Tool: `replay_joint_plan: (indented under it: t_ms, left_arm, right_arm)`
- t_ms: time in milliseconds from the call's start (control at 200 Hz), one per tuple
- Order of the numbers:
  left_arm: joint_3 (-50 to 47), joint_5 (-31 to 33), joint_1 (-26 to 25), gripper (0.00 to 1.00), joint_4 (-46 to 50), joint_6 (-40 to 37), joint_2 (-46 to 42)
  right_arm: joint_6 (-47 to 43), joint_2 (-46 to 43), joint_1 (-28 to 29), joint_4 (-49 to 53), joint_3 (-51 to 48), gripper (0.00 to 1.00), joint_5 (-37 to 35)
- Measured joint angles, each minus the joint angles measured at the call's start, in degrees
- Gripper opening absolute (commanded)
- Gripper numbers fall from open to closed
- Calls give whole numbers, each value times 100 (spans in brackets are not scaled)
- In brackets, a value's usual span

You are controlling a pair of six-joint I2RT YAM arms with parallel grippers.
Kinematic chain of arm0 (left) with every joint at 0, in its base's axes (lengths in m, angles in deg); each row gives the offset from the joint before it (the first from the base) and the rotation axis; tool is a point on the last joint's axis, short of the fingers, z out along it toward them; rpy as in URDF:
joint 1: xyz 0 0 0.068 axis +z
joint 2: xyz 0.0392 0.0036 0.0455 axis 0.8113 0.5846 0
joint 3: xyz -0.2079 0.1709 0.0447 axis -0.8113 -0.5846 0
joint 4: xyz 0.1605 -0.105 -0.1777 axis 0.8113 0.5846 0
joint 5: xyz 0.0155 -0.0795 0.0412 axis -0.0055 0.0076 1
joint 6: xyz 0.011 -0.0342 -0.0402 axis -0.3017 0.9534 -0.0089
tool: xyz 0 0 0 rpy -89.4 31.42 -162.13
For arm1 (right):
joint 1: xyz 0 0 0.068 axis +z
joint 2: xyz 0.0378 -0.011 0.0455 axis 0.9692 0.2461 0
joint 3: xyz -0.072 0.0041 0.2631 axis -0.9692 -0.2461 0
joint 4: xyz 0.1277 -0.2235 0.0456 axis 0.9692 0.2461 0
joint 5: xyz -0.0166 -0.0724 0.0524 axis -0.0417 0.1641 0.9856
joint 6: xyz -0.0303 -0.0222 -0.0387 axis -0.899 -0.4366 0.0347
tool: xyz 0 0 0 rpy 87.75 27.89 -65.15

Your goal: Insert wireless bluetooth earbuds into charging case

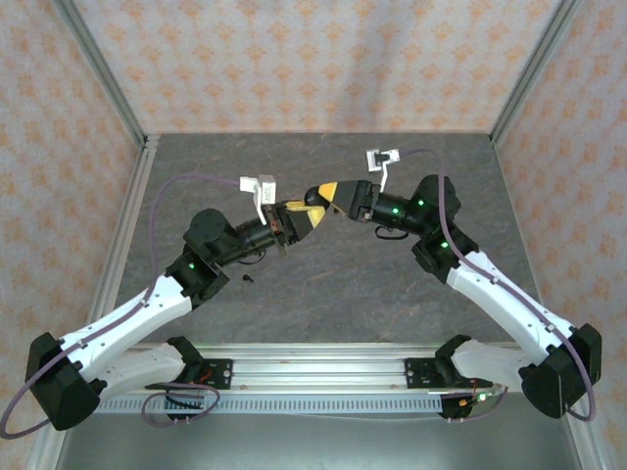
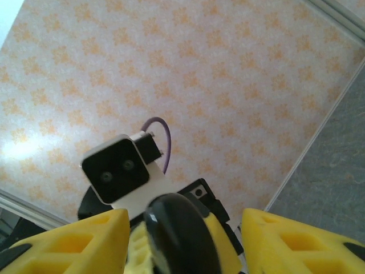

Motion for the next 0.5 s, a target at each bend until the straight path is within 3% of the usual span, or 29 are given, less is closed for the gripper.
replay_joint_plan:
  t_ms: [305,365,445,500]
  left_arm:
    - [46,-52,11,0,33,105,7]
    - [79,-74,26,14,116,96,-7]
    - [144,-83,39,40,337,2,-28]
    - [227,-76,48,50,632,-214,-48]
  right_arm:
    - [-61,79,31,-155,4,12,122]
    - [-155,76,20,-153,4,6,122]
    - [-315,74,20,7,48,3,127]
    - [-544,66,33,321,133,3,129]
